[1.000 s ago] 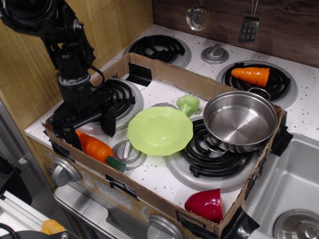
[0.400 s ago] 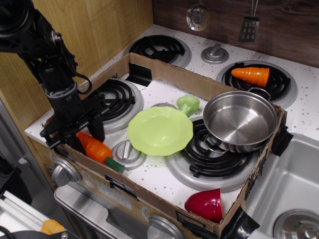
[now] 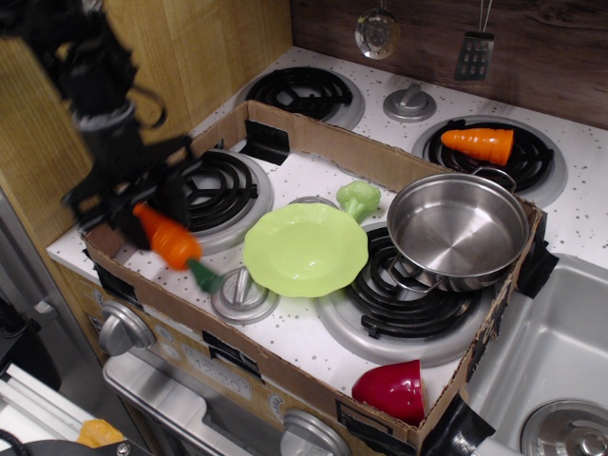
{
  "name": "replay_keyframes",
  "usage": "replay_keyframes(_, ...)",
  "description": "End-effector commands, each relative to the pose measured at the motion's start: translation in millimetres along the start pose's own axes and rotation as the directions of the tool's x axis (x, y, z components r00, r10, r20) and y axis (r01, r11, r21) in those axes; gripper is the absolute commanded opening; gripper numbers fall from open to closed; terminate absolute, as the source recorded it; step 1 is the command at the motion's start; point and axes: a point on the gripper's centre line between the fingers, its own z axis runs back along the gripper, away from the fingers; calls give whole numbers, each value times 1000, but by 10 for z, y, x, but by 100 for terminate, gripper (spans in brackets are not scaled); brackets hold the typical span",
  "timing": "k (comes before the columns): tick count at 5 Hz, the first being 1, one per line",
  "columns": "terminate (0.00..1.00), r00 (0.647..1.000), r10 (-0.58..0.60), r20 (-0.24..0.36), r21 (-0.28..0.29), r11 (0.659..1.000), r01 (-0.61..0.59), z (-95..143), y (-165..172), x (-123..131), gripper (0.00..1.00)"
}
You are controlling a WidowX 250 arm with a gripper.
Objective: Put carrot on plate
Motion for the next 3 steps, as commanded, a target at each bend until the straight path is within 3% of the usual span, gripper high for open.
replay_keyframes(1,0,997,-72,25,-102,992,74,517,-599,-325,0)
replay_keyframes(2,0,996,-72,-49,-115,991,66,450,-810,-651,0)
replay_keyframes(3,0,992,-55,-115,-141,989,38,251,-835,-803,0)
